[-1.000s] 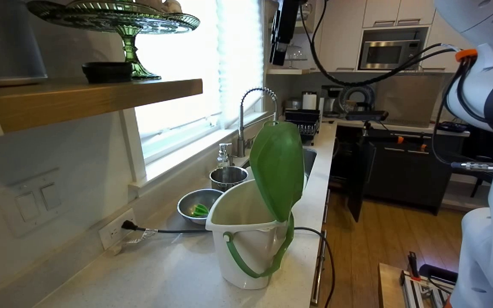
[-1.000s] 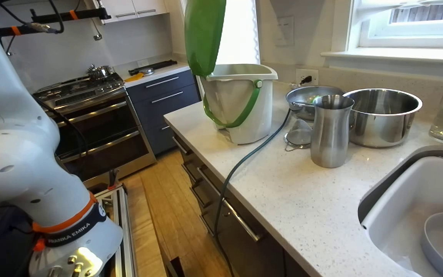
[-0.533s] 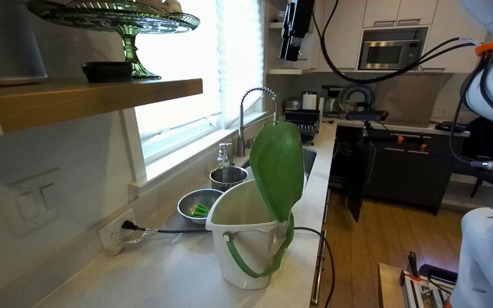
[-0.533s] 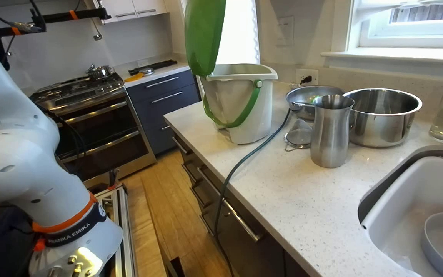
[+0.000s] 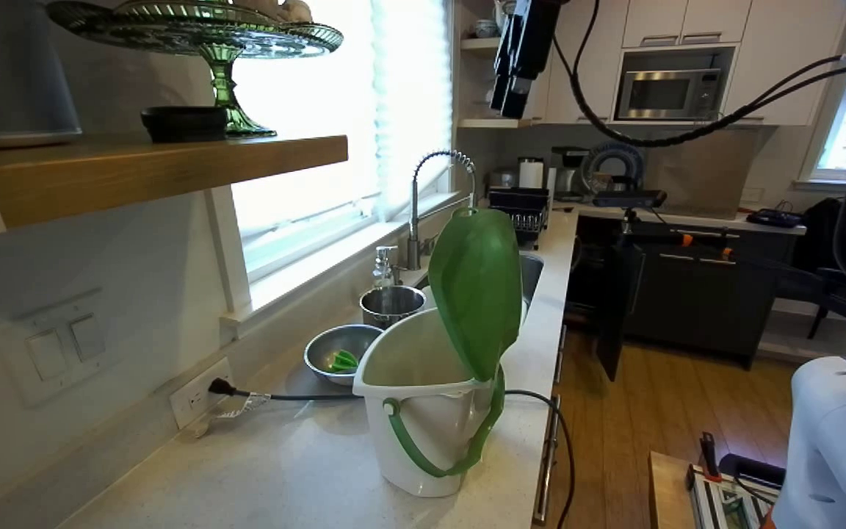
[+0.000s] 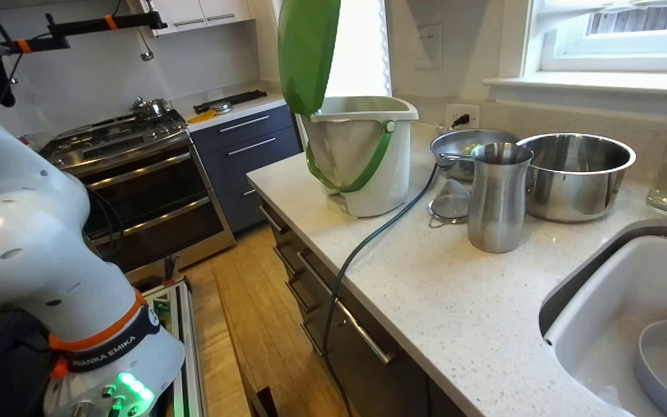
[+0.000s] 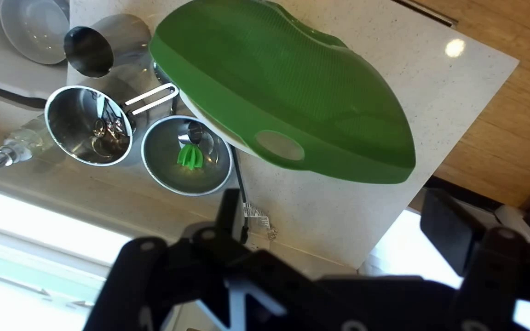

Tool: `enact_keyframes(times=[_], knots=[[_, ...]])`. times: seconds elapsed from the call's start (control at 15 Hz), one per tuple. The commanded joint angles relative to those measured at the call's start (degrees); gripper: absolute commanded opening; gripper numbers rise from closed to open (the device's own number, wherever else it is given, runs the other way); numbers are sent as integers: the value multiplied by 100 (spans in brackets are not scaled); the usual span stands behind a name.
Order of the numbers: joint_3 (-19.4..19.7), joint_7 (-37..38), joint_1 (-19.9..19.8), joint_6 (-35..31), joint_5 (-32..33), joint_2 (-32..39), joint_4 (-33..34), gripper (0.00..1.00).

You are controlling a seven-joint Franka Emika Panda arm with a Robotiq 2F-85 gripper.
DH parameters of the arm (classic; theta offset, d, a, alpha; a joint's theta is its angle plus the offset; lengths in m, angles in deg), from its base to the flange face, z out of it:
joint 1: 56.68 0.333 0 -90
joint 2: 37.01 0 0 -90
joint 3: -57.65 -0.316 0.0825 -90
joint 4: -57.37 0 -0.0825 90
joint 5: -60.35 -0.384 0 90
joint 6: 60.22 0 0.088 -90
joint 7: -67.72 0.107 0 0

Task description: Open the white and green bin

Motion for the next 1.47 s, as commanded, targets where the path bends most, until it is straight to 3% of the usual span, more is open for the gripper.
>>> enact_keyframes(times=[0.0, 0.6, 0.67, 0.8, 0.93, 1.0, 1.4], knots=[[30, -8, -11, -491, 32, -689, -1047, 100], [89, 19, -93, -1545, 112, -1535, -2158, 100], [235, 96, 124, -1641, 214, -1570, -2207, 100], [271, 85, 155, -1780, 271, -1685, -2354, 100], [311, 97, 186, -1897, 298, -1748, -2438, 100], [320, 64, 221, -1665, 237, -1492, -2061, 100], [338, 64, 230, -1753, 257, -1572, -2181, 100]])
